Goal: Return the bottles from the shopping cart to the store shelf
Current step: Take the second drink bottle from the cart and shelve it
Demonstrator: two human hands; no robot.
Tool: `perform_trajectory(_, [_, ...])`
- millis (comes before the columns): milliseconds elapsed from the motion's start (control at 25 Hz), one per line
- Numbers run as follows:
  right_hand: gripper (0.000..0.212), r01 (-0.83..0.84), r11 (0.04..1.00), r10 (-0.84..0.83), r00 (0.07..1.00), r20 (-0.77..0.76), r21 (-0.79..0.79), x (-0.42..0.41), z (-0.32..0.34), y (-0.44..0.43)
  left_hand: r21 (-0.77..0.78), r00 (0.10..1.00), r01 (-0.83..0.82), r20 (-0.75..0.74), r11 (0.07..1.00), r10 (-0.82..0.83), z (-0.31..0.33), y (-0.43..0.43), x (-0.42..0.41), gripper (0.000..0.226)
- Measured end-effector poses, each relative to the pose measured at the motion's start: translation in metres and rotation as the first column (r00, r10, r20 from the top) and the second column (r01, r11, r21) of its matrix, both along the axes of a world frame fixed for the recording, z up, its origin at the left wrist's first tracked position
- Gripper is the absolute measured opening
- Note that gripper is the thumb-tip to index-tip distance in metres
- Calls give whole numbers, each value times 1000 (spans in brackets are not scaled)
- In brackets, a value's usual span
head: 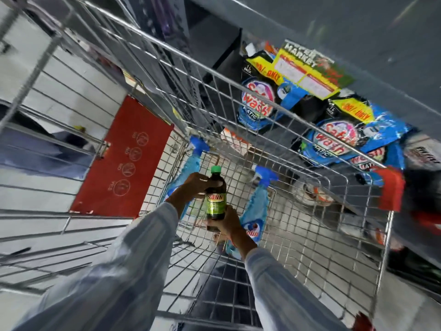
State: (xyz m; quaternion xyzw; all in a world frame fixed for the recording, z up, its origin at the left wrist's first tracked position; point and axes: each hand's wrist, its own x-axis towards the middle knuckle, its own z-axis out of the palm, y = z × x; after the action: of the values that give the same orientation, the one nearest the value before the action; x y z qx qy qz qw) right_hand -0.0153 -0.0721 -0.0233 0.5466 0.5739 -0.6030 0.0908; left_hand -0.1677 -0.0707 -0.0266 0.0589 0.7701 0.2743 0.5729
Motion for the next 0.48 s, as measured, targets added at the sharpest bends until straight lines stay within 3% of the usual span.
perform_trajectory(80, [47, -18, 1000, 18, 999, -44, 4, 5, 16, 9, 59, 990, -79, 124, 995, 71, 19, 4, 4, 21])
perform_trajectory(200, [53, 10, 999, -5, 994, -110, 47, 17, 25, 21, 167, 990, -64, 133, 984, 42, 64, 16, 8, 18])
perform_trajectory(320, [66, 77, 991, -54, 977, -208, 105, 28, 76, 36, 358, 999, 13, 37, 934, -29, 130, 27, 12, 24])
perform_trajectory(480, [62, 127, 977, -57, 931, -359, 173, 38, 181, 65, 593, 982, 183, -151, 784, -115, 235, 44, 15, 39])
